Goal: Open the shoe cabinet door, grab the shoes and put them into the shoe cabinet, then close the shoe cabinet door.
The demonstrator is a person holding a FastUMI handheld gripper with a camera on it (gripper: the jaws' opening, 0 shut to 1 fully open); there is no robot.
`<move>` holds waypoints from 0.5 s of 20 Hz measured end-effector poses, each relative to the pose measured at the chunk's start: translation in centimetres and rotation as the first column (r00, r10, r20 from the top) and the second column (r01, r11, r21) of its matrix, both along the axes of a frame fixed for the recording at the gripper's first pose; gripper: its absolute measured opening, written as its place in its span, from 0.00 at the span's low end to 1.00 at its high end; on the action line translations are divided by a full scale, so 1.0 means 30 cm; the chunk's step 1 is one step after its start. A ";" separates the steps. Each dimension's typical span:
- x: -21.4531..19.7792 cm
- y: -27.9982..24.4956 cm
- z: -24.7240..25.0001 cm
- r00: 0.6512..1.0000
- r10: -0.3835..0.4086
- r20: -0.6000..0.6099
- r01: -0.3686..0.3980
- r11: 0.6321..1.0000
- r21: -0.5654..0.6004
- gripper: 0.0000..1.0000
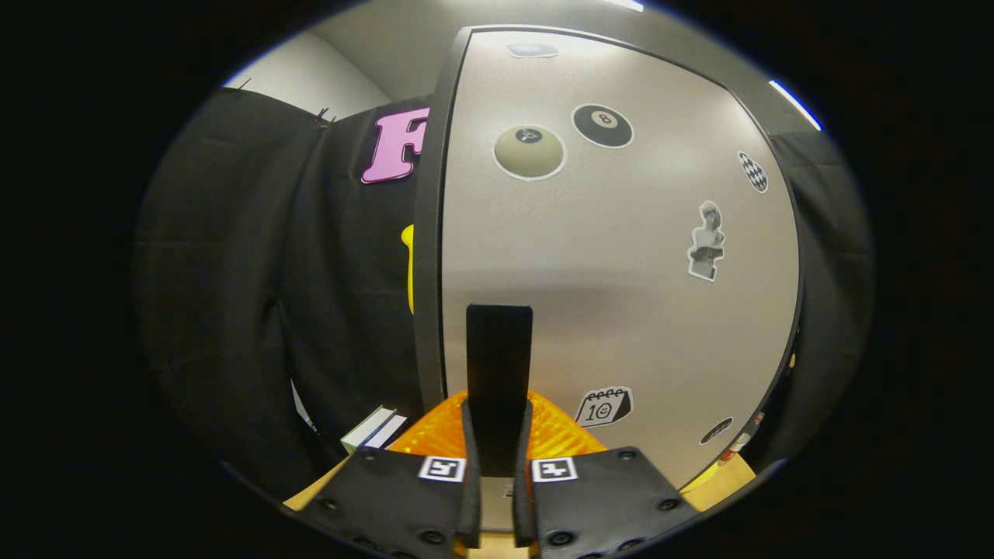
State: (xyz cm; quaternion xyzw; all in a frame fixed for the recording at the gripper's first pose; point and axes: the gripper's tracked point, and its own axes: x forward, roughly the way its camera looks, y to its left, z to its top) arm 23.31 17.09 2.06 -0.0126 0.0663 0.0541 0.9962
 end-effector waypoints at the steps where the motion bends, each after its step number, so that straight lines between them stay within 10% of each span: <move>1: -0.003 -0.001 0.002 1.000 0.009 -0.002 -0.009 1.000 0.001 0.14; 10: -0.113 -0.007 0.008 0.998 0.065 -0.013 -0.065 0.998 0.000 0.07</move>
